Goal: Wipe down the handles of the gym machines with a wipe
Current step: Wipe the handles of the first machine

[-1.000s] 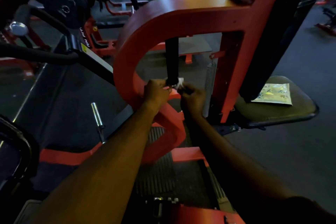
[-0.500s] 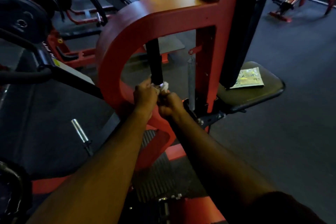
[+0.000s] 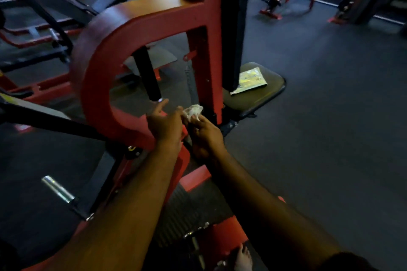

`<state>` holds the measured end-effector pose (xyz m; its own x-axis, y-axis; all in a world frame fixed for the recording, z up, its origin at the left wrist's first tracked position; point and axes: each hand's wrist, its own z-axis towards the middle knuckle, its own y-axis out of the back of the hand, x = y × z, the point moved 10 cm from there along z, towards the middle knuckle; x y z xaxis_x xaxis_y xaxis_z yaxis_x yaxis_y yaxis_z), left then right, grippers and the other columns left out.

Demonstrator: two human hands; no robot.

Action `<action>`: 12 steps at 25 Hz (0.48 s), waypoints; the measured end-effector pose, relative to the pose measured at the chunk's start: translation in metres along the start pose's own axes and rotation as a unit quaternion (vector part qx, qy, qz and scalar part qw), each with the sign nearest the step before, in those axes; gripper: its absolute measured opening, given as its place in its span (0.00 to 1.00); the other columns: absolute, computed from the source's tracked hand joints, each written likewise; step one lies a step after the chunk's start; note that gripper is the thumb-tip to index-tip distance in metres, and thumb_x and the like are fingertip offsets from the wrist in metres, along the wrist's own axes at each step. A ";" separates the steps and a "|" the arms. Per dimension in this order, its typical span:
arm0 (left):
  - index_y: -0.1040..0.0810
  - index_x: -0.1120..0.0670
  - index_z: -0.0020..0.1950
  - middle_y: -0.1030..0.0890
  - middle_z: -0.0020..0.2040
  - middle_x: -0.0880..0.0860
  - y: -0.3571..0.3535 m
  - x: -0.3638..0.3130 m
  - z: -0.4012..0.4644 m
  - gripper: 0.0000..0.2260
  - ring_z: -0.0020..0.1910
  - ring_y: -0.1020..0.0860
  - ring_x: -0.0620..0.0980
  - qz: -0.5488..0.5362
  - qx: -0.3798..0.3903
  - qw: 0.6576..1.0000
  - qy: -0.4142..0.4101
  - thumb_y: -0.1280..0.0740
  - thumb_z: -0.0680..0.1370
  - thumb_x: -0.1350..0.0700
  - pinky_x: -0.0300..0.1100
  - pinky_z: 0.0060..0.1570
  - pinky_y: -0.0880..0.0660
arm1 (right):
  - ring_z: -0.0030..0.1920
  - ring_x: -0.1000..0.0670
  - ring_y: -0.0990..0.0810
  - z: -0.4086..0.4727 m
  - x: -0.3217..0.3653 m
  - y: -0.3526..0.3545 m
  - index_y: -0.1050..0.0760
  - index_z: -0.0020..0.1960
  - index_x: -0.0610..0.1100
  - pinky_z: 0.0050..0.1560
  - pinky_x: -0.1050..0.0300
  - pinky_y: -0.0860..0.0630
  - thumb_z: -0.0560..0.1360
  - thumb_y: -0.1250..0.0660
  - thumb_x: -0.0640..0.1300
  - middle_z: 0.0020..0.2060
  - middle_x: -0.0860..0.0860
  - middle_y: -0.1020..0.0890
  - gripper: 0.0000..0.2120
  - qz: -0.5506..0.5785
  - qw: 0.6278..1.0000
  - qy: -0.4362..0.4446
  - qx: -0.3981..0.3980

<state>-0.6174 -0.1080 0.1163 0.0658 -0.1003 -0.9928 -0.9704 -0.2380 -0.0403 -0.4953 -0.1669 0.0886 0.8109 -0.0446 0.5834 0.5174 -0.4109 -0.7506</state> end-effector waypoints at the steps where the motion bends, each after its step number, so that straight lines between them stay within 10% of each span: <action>1: 0.16 0.45 0.46 0.15 0.46 0.54 -0.015 -0.001 -0.018 0.10 0.44 0.16 0.52 -0.017 0.016 1.000 0.014 0.25 0.66 0.55 0.52 0.50 0.18 | 0.42 0.50 0.15 -0.010 0.013 0.011 0.24 0.60 0.33 0.47 0.59 0.18 0.79 0.39 0.33 0.48 0.40 0.18 0.11 0.004 1.000 0.012 -0.017; 6: 0.16 0.55 0.44 0.16 0.38 0.48 -0.098 -0.004 -0.119 0.03 0.36 0.19 0.43 -0.050 0.194 0.980 0.005 0.27 0.74 0.63 0.37 0.40 0.21 | 0.43 0.47 0.15 -0.078 0.100 0.076 0.21 0.58 0.35 0.41 0.58 0.18 0.79 0.36 0.35 0.47 0.40 0.16 0.10 -0.048 0.986 0.123 -0.105; 12: 0.16 0.58 0.44 0.14 0.41 0.56 -0.183 -0.003 -0.233 0.07 0.43 0.15 0.53 -0.021 0.399 0.915 -0.048 0.22 0.71 0.57 0.50 0.46 0.18 | 0.48 0.41 0.15 -0.182 0.214 0.161 0.20 0.52 0.33 0.49 0.50 0.18 0.77 0.31 0.37 0.47 0.37 0.15 0.08 -0.145 0.912 0.311 -0.225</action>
<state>-0.3856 -0.2888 0.1531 0.1230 -0.0118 -0.9923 -0.8306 0.5461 -0.1094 -0.2882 -0.4081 0.1490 0.2732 -0.3249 0.9054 0.4080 -0.8133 -0.4150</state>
